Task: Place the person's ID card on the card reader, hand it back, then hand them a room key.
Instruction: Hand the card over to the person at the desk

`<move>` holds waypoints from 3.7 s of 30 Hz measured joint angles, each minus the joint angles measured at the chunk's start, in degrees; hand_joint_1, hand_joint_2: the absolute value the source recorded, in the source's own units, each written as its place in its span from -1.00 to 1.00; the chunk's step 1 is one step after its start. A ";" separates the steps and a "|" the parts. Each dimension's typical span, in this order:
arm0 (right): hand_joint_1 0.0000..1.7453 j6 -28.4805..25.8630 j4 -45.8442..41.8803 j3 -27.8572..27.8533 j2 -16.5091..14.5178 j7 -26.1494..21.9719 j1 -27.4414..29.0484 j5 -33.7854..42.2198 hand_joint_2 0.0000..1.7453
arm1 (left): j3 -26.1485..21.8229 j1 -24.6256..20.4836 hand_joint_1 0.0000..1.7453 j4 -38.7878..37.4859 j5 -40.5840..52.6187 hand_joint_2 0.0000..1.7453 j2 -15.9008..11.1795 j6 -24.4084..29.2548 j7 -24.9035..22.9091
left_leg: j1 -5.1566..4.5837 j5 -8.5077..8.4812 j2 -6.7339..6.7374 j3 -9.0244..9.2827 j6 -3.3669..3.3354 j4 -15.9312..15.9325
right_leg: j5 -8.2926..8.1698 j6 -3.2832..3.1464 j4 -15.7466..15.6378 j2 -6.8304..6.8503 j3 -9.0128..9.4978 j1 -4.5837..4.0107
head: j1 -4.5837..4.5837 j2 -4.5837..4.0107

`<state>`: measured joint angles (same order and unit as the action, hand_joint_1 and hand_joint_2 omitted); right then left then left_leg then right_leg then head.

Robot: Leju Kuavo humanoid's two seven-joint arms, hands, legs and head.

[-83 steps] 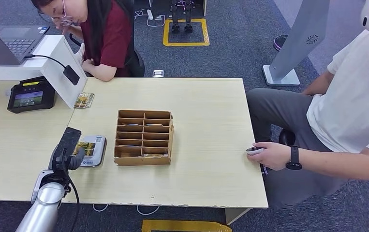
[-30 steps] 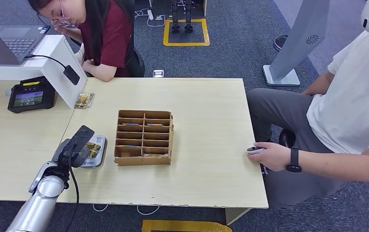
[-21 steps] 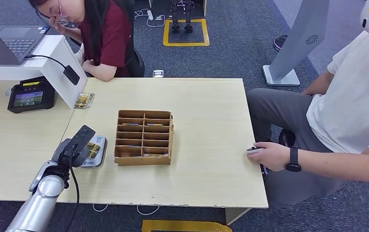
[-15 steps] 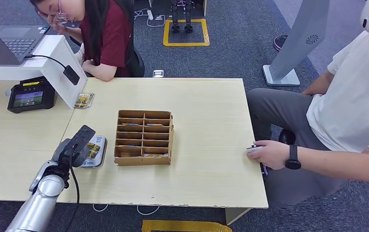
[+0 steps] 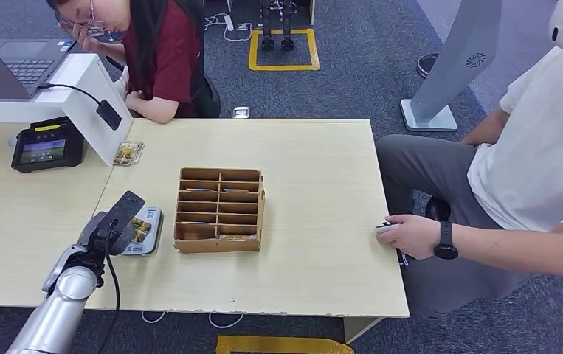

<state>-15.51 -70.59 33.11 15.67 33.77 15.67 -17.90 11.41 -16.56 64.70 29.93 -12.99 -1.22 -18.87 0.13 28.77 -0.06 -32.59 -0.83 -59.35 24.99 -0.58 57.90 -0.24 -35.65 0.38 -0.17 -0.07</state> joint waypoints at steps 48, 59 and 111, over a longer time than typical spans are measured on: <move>-1.00 1.21 -0.64 -0.04 0.01 -0.10 0.01 -1.73 1.00 | 1.49 -1.60 1.00 0.00 6.44 1.00 -1.49 -3.02 -1.18 | 0.00 -0.02 0.01 0.00 -0.02 0.00 | -0.01 -0.01 0.00 0.00 0.01 0.00 | 0.00 0.00; -1.00 1.51 -0.62 -0.08 0.02 -0.73 -0.01 -2.04 1.00 | 1.49 -1.59 1.00 0.00 3.03 1.00 -2.26 -5.40 1.30 | 0.00 -0.02 0.01 -0.01 -0.02 0.00 | -0.01 -0.01 0.00 0.01 0.01 0.00 | 0.02 0.00; -1.00 2.41 -0.34 -0.70 0.05 -1.42 -0.15 -2.68 1.00 | 10.65 -1.62 1.00 1.18 15.74 1.00 -7.81 -6.63 2.97 | -0.01 -0.02 0.01 0.04 -0.02 0.00 | -0.01 -0.01 0.01 0.01 0.06 0.00 | 0.01 0.00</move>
<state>-13.10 -70.93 32.41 15.72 32.35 15.52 -20.58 22.06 -18.18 65.88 45.66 -20.80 -7.85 -15.90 0.12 28.75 -0.05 -32.54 -0.85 -59.35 24.98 -0.58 57.91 -0.23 -35.60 0.38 -0.17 -0.07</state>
